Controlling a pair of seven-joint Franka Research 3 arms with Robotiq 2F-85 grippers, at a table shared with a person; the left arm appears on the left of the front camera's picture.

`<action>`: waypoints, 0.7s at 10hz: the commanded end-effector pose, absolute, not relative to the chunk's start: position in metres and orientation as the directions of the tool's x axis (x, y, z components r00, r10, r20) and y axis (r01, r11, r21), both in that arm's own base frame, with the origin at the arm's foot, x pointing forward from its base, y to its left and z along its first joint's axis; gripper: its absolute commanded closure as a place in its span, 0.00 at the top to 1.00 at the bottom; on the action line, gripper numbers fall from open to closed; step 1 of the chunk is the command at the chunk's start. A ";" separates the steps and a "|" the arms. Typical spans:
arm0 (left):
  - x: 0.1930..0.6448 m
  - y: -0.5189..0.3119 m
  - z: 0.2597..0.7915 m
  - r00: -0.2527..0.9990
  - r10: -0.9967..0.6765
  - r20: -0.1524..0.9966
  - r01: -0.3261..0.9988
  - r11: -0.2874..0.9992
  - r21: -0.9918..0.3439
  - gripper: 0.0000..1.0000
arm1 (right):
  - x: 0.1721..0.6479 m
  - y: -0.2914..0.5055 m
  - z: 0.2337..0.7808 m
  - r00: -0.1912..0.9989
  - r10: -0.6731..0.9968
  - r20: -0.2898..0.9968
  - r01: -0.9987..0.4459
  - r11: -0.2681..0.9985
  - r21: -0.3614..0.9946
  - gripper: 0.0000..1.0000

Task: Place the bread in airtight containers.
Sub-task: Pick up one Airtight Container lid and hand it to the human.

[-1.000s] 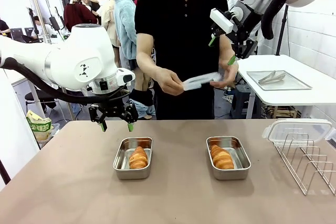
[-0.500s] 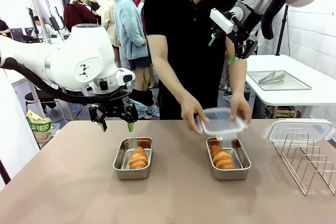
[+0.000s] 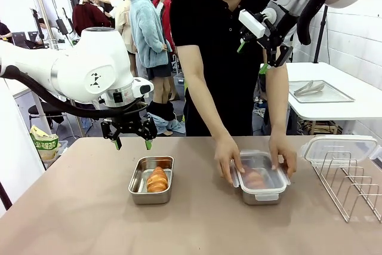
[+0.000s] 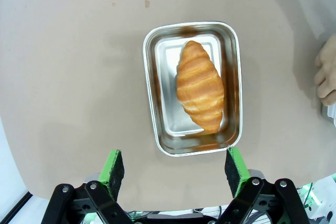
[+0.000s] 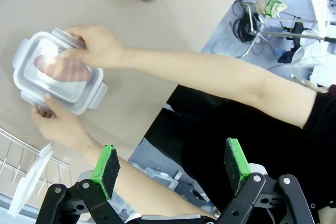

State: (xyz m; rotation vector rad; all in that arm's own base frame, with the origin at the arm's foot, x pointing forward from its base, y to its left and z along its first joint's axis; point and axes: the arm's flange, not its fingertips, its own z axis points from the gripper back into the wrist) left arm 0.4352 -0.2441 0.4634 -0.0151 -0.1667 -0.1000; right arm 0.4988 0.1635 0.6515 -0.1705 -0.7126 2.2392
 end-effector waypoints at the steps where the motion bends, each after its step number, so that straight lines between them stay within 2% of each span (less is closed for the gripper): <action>1: 0.435 -0.244 0.465 0.981 -0.094 0.168 0.097 0.995 -0.009 1.00 | 0.498 0.163 0.651 -0.700 0.708 0.092 -0.630 -0.551 -0.548 1.00; 3: 0.435 -0.244 0.465 0.981 -0.094 0.168 0.097 0.995 -0.009 1.00 | 0.499 0.164 0.652 -0.698 0.710 0.096 -0.635 -0.551 -0.542 1.00; 5: 0.435 -0.244 0.465 0.981 -0.094 0.168 0.097 0.995 -0.009 1.00 | 0.466 0.148 0.662 -0.709 0.689 0.154 -0.660 -0.570 -0.490 1.00; 7: 0.435 -0.244 0.465 0.981 -0.094 0.168 0.097 0.995 -0.009 1.00 | 0.436 0.107 0.650 -0.605 0.770 0.202 -0.766 -0.494 -0.412 1.00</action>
